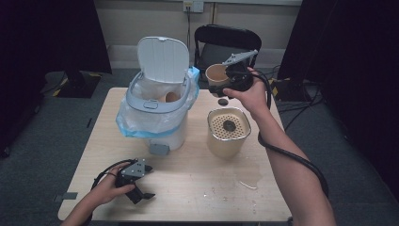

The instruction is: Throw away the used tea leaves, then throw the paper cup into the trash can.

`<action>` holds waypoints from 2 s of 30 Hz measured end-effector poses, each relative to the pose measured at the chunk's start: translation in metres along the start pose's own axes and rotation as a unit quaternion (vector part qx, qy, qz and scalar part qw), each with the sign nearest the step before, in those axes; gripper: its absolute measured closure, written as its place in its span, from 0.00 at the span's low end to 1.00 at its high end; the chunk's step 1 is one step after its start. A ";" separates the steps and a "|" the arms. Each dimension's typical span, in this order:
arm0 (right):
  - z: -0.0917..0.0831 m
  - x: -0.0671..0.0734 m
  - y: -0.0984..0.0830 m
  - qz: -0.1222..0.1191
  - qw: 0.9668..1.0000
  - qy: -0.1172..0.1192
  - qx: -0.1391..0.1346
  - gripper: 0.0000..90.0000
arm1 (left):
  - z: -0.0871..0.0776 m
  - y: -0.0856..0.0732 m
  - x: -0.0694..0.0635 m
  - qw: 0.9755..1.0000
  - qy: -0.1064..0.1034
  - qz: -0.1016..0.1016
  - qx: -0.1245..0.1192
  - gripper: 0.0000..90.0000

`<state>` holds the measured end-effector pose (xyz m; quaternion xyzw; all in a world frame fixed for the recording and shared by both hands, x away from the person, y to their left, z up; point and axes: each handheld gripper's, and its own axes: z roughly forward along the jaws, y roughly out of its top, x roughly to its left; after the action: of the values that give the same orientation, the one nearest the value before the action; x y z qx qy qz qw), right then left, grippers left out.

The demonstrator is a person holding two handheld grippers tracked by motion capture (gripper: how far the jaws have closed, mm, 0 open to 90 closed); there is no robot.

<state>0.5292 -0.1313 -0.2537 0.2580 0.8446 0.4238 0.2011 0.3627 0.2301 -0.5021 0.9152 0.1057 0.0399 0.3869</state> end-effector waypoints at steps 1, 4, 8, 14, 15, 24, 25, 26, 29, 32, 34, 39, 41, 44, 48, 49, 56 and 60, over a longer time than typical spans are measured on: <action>0.001 0.001 0.003 0.001 1.000 0.006 -0.002 0.34 | 0.000 0.000 0.000 1.000 0.000 0.000 0.000 0.00; 0.003 0.004 0.010 -0.001 1.000 0.007 -0.004 0.34 | 0.000 0.000 0.000 1.000 0.000 0.000 -0.001 0.00; 0.002 0.008 0.021 -0.009 1.000 0.011 -0.006 0.34 | 0.000 0.000 0.000 1.000 0.001 0.000 0.001 0.00; 0.006 0.013 0.037 -0.014 1.000 0.019 -0.017 0.34 | 0.000 0.000 0.000 1.000 -0.001 -0.003 0.001 0.00; 0.008 0.015 0.040 -0.014 1.000 0.020 -0.018 0.34 | 0.000 0.000 0.000 1.000 -0.001 -0.003 0.001 0.00; 0.022 0.034 0.064 -0.038 0.998 0.040 -0.021 0.34 | 0.000 0.000 0.000 1.000 -0.002 -0.003 0.001 0.00; 0.025 0.036 0.065 -0.038 0.998 0.044 -0.023 0.34 | 0.000 0.000 0.000 1.000 -0.002 -0.003 0.001 0.00; 0.027 0.037 0.065 -0.037 0.998 0.047 -0.024 0.33 | 0.000 0.000 0.000 1.000 -0.002 -0.002 0.000 0.00; 0.034 0.041 0.066 -0.036 0.998 0.054 -0.022 0.33 | 0.000 0.000 0.000 1.000 -0.002 -0.002 0.001 0.00; 0.040 0.045 0.068 -0.035 0.997 0.060 -0.025 0.33 | 0.000 0.000 0.000 1.000 -0.002 -0.003 0.001 0.00; 0.043 0.046 0.069 -0.035 0.997 0.064 -0.024 0.33 | 0.000 0.000 0.000 1.000 -0.003 -0.002 0.000 0.00; 0.051 0.051 0.074 -0.038 0.996 0.071 -0.029 0.33 | 0.000 0.000 0.000 1.000 -0.004 -0.002 0.000 0.00; 0.056 0.053 0.075 -0.038 0.996 0.080 -0.026 0.30 | 0.000 0.000 0.000 1.000 -0.004 -0.002 0.000 0.00; 0.063 0.057 0.074 -0.042 0.995 0.084 -0.010 0.20 | 0.000 0.000 0.000 1.000 -0.004 -0.002 -0.001 0.00; 0.063 0.061 0.074 -0.056 0.995 0.085 -0.003 0.17 | 0.000 0.000 0.000 1.000 -0.004 -0.002 0.000 0.00; 0.062 0.060 0.074 -0.057 0.995 0.084 -0.004 0.17 | 0.000 0.000 0.000 1.000 -0.004 -0.002 0.000 0.00; 0.048 0.044 0.065 -0.042 0.996 0.074 -0.008 0.18 | 0.000 0.000 0.000 1.000 -0.004 -0.002 0.000 0.00; 0.042 0.033 0.060 -0.029 0.997 0.065 -0.015 0.19 | 0.000 0.000 0.000 1.000 -0.004 -0.002 -0.001 0.00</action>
<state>0.5427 -0.0546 -0.2318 0.2021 0.8567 0.4460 0.1621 0.3627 0.2300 -0.5024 0.9149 0.1058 0.0360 0.3879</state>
